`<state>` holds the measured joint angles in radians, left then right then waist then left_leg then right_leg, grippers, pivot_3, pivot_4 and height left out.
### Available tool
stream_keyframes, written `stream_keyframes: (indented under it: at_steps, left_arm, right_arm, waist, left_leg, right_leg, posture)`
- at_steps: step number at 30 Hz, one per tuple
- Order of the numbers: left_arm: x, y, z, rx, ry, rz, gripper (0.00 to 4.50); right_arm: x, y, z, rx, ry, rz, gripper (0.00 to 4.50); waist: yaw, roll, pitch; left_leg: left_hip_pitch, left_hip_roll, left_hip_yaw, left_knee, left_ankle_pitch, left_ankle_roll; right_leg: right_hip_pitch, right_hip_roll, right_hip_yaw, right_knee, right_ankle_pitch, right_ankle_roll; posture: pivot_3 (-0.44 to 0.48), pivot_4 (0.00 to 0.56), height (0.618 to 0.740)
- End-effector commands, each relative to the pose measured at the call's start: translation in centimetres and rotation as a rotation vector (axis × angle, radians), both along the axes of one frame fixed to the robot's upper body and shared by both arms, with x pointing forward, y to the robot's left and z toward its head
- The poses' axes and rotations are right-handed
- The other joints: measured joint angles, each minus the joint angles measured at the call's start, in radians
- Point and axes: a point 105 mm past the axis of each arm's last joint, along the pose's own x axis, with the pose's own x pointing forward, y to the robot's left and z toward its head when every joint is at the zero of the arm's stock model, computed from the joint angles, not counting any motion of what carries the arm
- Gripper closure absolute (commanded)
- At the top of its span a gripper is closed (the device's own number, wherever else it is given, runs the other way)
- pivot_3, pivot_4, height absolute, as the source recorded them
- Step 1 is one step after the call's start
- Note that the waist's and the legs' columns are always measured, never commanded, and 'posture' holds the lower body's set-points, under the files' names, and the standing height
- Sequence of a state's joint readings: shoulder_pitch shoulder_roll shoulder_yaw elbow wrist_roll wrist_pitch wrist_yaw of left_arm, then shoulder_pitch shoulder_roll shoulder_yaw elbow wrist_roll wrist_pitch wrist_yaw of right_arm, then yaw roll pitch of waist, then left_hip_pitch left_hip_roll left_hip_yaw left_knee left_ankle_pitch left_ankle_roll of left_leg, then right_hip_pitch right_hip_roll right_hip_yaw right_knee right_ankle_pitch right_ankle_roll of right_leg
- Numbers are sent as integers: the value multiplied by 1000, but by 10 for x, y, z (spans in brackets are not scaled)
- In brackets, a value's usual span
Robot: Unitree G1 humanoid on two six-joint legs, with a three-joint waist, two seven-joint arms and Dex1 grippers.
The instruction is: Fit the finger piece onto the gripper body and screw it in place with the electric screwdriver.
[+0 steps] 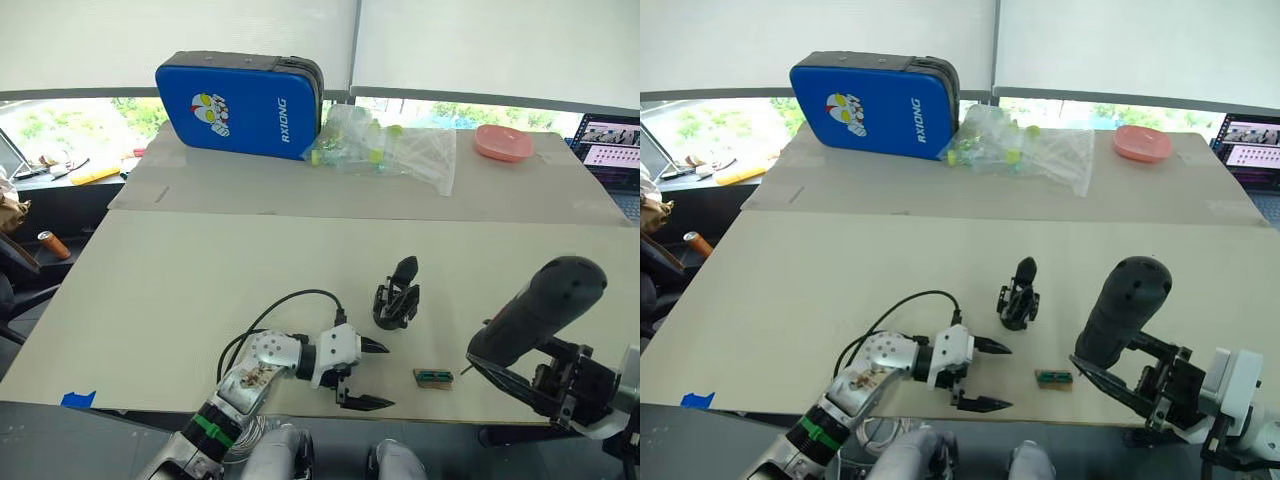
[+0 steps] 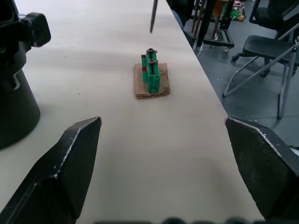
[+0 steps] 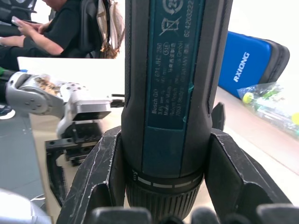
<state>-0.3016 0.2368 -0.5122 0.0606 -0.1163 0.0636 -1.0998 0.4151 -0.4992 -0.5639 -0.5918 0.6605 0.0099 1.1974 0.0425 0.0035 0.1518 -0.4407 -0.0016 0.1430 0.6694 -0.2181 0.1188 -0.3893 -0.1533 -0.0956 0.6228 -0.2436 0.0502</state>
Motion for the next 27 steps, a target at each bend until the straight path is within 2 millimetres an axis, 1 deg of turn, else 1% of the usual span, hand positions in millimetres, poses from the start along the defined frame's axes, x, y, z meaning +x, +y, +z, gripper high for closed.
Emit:
stream_keyframes:
  at_steps: [1, 8, 12, 19, 27]
  left_arm:
    - [-6, -11, -8, 16, -2, -29, 0]
    - [-8, -25, -9, 4, 6, -38, 0]
    - [-9, -30, -9, -1, 10, -37, 0]
    - [-7, -29, -9, 3, 11, -31, 0]
    - [-3, -27, -10, 8, 13, -13, 0]
  right_arm:
    - [-4, -1, 7, -7, -71, 4, 2565]
    - [-3, 3, 9, -3, -95, 12, 2565]
    - [-2, 8, 10, 6, -100, 23, 2565]
    - [1, 13, 12, 9, -102, 36, 2565]
    - [-2, 17, 19, 1, -100, 35, 2565]
  waist:
    - [1, 0, 0]
    - [6, 1, -1]
    - [6, 1, -1]
    - [6, 1, -1]
    - [6, 1, -1]
  left_leg:
    - [0, 0, 0, 0, -1, 1]
    - [0, 0, 0, 1, -1, 2]
    - [0, 0, 0, 1, -1, 2]
    - [0, 0, 0, 1, -1, 2]
    - [0, 0, 0, 1, -2, 3]
  right_leg:
    - [0, 0, 0, 0, 0, 0]
    - [1, -2, 0, -1, 0, 0]
    - [1, -2, -1, -1, 0, 1]
    - [1, -2, -1, -1, 0, 1]
    - [1, -2, -1, -2, 0, 1]
  posture:
    - [0, 150, 740]
    - [0, 150, 740]
    - [0, 150, 740]
    - [0, 150, 740]
    - [0, 150, 740]
